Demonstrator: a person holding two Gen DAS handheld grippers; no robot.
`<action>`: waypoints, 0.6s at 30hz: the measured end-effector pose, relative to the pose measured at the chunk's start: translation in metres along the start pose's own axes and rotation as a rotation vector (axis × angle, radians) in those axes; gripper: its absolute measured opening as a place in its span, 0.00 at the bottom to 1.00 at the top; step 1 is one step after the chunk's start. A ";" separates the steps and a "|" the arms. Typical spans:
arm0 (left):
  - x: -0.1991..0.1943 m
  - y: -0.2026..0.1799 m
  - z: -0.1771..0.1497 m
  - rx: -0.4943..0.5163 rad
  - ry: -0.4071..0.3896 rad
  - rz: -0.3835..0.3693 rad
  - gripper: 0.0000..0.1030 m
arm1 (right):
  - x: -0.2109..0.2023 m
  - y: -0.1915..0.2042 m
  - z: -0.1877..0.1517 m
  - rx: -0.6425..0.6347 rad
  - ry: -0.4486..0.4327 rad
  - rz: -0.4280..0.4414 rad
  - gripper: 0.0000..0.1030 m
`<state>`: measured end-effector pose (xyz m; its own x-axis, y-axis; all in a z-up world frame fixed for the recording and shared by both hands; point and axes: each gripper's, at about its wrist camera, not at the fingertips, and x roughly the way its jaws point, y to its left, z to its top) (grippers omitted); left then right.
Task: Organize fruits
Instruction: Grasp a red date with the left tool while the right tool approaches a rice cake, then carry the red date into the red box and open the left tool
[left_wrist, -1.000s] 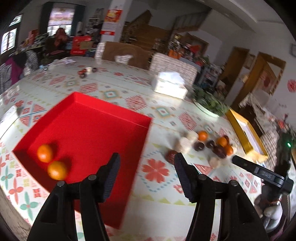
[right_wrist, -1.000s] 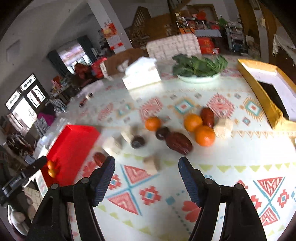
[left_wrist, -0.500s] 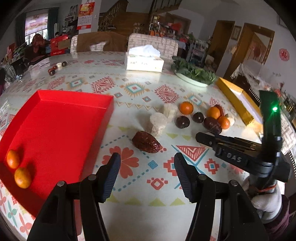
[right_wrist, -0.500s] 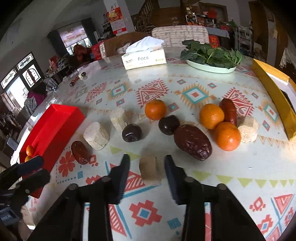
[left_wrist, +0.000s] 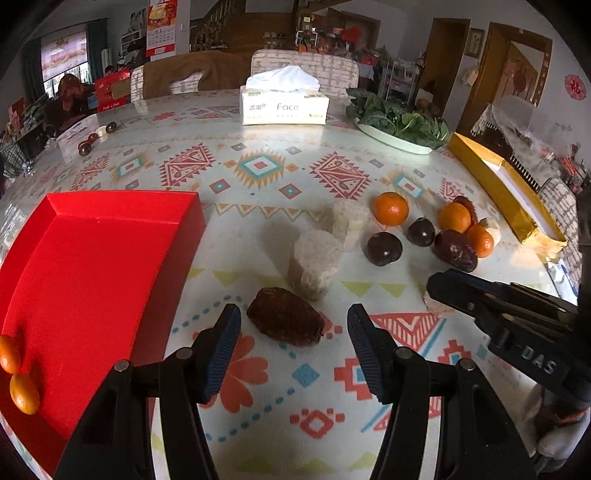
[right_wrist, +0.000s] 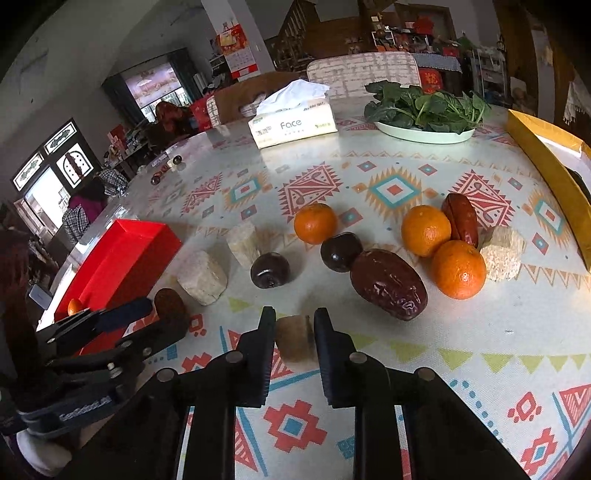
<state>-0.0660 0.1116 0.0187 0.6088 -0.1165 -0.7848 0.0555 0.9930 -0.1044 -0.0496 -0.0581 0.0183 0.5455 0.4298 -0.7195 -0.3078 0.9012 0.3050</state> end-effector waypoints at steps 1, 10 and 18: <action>0.003 0.000 0.000 0.001 0.006 -0.001 0.58 | 0.000 0.000 0.000 0.000 0.000 0.000 0.23; 0.002 0.011 -0.004 -0.048 -0.023 0.000 0.43 | 0.000 0.000 0.000 0.000 0.000 0.001 0.23; -0.039 0.026 -0.007 -0.116 -0.113 -0.036 0.43 | -0.002 0.000 0.000 0.001 -0.015 0.013 0.23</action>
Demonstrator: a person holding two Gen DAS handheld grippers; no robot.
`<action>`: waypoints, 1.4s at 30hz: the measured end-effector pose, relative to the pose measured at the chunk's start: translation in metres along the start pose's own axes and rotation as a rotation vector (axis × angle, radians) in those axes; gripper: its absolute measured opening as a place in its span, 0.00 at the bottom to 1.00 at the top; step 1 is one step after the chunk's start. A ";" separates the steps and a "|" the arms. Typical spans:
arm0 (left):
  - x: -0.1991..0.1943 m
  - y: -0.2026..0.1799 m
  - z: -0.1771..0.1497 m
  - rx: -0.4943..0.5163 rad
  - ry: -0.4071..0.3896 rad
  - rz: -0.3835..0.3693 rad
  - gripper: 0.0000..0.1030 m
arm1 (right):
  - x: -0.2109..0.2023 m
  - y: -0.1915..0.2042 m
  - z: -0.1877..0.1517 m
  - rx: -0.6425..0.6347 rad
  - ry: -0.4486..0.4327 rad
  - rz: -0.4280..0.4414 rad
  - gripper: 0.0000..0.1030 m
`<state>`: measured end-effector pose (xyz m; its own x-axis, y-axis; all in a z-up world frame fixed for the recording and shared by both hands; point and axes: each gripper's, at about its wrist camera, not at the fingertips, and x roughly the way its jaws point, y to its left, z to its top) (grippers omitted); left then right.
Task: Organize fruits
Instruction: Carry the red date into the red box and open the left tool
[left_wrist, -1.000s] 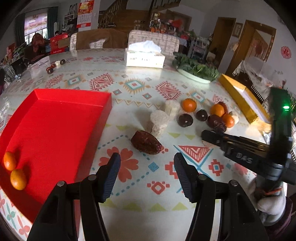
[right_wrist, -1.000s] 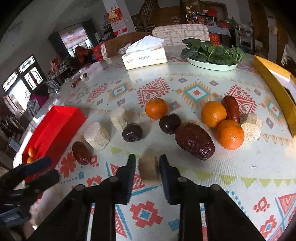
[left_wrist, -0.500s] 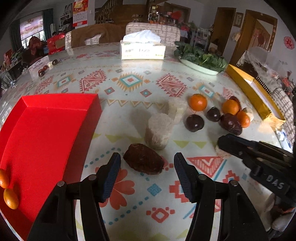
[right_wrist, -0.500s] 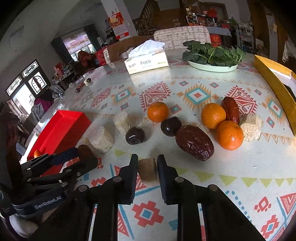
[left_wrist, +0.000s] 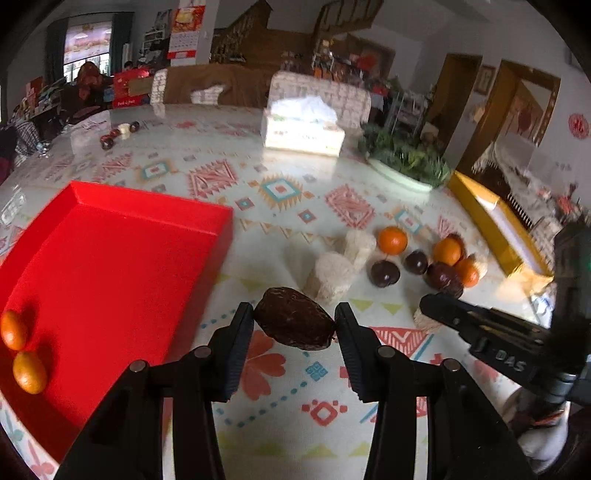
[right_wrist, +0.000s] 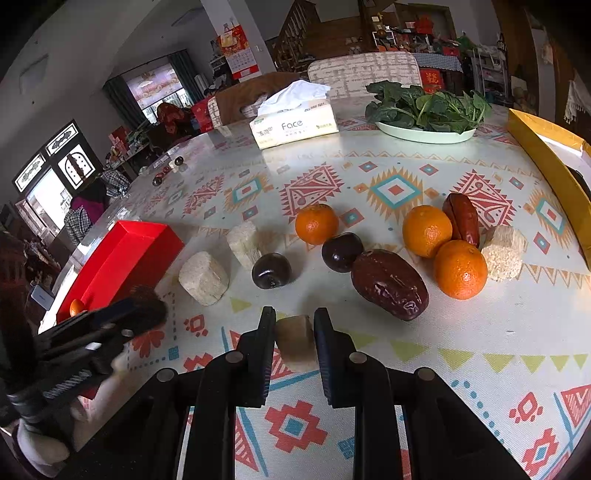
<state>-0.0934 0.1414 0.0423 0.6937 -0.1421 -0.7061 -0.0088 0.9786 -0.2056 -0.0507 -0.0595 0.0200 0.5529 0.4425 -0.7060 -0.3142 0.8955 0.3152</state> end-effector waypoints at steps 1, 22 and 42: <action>-0.006 0.003 0.000 -0.009 -0.011 0.000 0.43 | -0.001 0.000 0.000 -0.001 -0.004 0.002 0.23; -0.052 0.163 0.015 -0.221 -0.064 0.202 0.43 | -0.015 0.160 0.003 -0.251 0.011 0.238 0.23; -0.081 0.195 0.005 -0.324 -0.103 0.166 0.50 | 0.023 0.200 0.015 -0.271 0.059 0.235 0.43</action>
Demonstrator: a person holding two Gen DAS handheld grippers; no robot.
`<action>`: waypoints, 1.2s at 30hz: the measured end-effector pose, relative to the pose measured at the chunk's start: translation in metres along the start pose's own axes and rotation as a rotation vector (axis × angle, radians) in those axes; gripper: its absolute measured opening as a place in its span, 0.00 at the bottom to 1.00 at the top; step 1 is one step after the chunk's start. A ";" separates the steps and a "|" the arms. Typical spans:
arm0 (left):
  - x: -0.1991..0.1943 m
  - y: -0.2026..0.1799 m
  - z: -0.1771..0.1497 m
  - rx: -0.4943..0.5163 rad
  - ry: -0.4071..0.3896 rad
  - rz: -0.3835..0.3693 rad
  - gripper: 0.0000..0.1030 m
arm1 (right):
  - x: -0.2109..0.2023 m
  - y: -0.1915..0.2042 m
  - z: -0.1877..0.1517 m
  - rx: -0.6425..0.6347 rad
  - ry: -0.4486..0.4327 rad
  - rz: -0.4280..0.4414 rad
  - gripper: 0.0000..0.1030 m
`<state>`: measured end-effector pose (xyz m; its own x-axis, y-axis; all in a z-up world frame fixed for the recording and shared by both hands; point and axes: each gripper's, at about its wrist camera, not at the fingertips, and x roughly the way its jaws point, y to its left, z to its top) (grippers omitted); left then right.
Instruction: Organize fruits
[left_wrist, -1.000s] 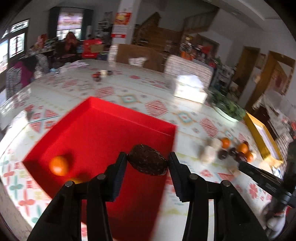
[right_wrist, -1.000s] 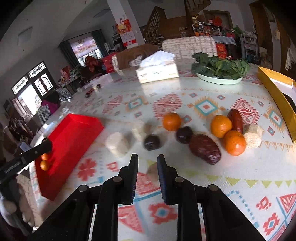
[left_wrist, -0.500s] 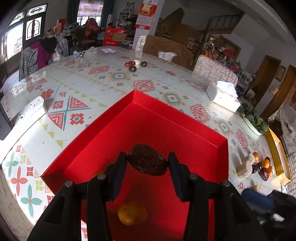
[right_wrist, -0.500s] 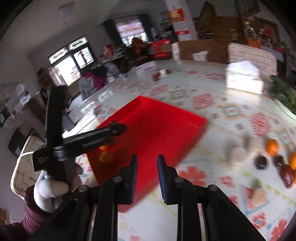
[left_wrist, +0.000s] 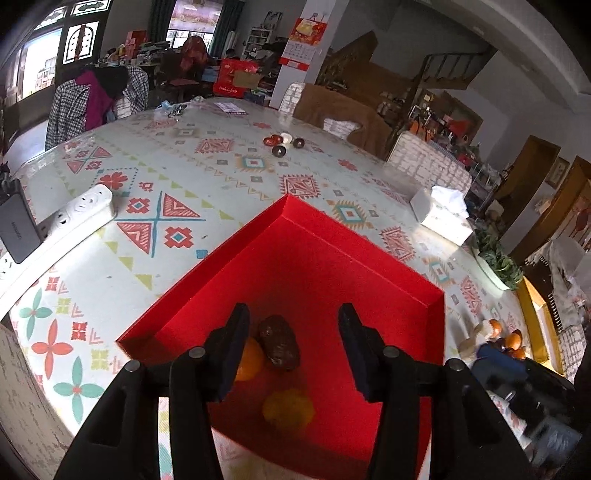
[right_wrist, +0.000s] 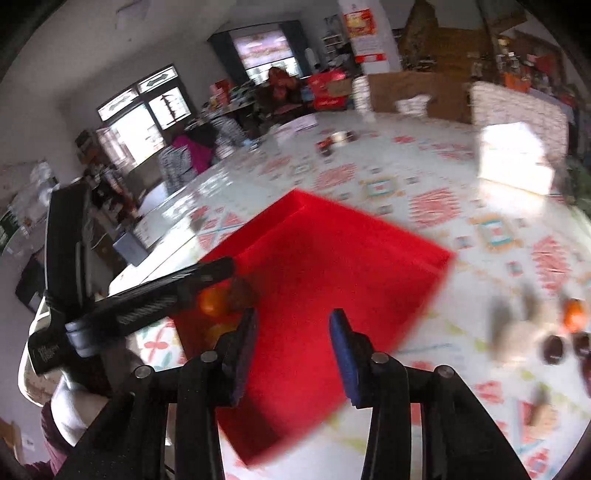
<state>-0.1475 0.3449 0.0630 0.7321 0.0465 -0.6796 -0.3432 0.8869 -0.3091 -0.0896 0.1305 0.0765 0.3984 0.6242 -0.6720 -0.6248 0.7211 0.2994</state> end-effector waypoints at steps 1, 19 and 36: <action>-0.004 0.000 -0.001 -0.002 -0.004 -0.002 0.55 | -0.011 -0.012 -0.005 0.014 -0.008 -0.027 0.43; -0.034 -0.034 -0.032 -0.018 -0.016 -0.105 0.63 | -0.052 -0.114 -0.069 0.139 0.014 -0.354 0.43; -0.023 -0.053 -0.044 0.036 0.011 -0.096 0.82 | -0.043 -0.130 -0.077 0.165 0.053 -0.407 0.51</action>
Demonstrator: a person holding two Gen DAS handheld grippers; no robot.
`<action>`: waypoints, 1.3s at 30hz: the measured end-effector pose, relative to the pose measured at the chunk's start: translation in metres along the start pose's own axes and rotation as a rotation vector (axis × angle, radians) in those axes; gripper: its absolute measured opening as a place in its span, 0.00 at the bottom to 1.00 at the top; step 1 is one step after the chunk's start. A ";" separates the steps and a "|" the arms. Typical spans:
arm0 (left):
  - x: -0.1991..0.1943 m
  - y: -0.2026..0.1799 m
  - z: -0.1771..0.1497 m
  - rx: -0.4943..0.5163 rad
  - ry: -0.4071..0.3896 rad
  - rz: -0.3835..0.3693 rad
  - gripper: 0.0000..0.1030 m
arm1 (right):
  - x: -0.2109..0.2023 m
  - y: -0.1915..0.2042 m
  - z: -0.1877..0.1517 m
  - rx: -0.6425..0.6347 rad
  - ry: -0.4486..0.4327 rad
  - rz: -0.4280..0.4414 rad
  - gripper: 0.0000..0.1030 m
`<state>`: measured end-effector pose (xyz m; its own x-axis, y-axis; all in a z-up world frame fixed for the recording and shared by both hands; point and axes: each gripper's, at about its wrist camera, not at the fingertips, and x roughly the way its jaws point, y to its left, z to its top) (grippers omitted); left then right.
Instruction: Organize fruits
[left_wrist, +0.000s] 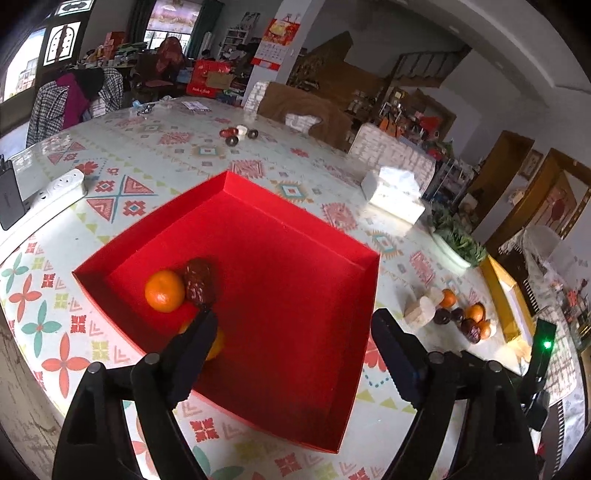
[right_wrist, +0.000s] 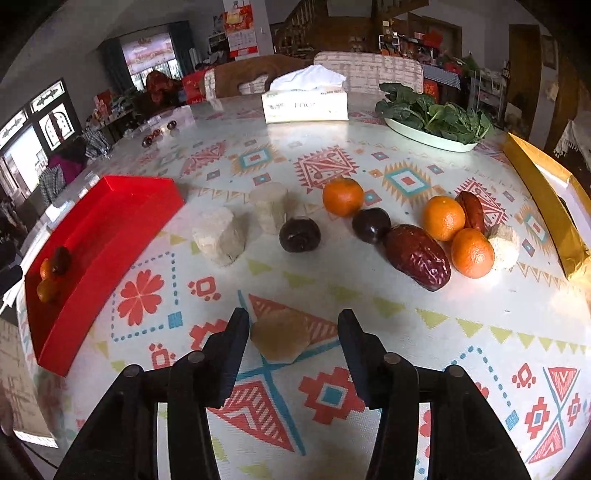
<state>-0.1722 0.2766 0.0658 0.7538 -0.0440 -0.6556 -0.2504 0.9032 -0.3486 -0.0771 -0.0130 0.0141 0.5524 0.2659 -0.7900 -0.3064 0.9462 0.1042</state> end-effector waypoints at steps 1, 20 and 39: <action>0.002 0.000 -0.001 0.003 0.008 -0.006 0.82 | 0.000 0.002 0.000 -0.011 0.002 -0.006 0.40; -0.014 0.076 0.009 -0.224 -0.045 -0.021 0.82 | -0.025 0.113 0.056 -0.114 -0.022 0.376 0.33; -0.020 0.109 0.005 -0.358 -0.036 -0.120 0.82 | 0.020 0.194 0.068 -0.220 0.028 0.397 0.43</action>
<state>-0.2119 0.3782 0.0442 0.8099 -0.1195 -0.5742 -0.3510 0.6857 -0.6377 -0.0732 0.1879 0.0597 0.3383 0.5924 -0.7312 -0.6497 0.7091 0.2740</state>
